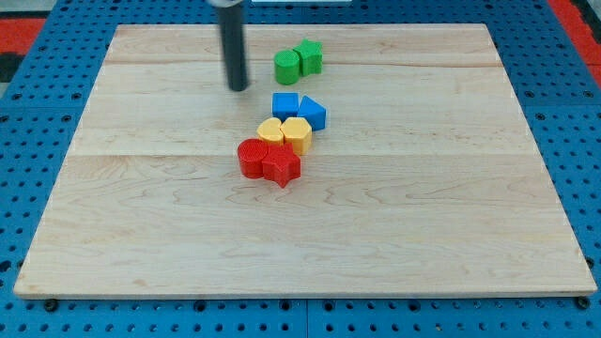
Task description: Move the blue blocks to the right
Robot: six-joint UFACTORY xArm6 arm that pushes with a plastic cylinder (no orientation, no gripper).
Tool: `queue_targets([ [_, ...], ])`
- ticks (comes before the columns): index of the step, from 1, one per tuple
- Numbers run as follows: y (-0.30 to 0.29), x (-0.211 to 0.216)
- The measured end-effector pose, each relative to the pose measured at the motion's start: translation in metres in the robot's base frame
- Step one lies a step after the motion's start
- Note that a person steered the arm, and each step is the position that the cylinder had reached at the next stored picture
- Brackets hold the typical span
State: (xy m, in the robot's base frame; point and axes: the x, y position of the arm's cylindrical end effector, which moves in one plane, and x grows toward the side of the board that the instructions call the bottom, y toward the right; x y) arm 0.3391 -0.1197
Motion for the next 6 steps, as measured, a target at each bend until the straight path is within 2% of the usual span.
queue_targets([
  [1,-0.037,0.047],
  [2,0.002,0.053],
  [3,0.006,0.04],
  [6,0.132,0.038],
])
